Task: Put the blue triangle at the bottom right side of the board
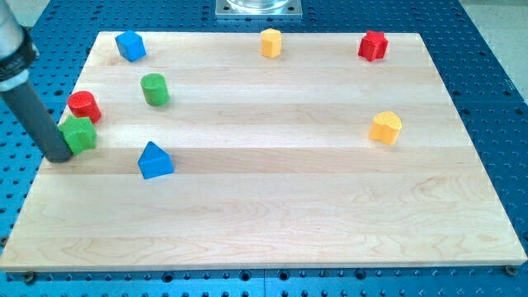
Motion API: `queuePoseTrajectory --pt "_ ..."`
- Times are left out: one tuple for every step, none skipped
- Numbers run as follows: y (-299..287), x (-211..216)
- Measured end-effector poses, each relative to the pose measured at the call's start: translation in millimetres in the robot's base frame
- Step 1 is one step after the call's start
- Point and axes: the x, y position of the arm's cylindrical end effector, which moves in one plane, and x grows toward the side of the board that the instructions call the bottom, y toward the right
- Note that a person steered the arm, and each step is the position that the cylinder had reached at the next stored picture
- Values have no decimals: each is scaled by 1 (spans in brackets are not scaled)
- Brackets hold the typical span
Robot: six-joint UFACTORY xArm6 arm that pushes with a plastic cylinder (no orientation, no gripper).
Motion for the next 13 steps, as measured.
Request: queuePoseTrajectory --pt "1 13" --pt "41 8" --pt "92 8" --pt "162 11" --pt "235 46" --pt "200 65" --pt "169 14" --pt "96 62" --pt "169 89" --pt "285 89" --pt "297 71" --pt "271 112" --pt "332 120"
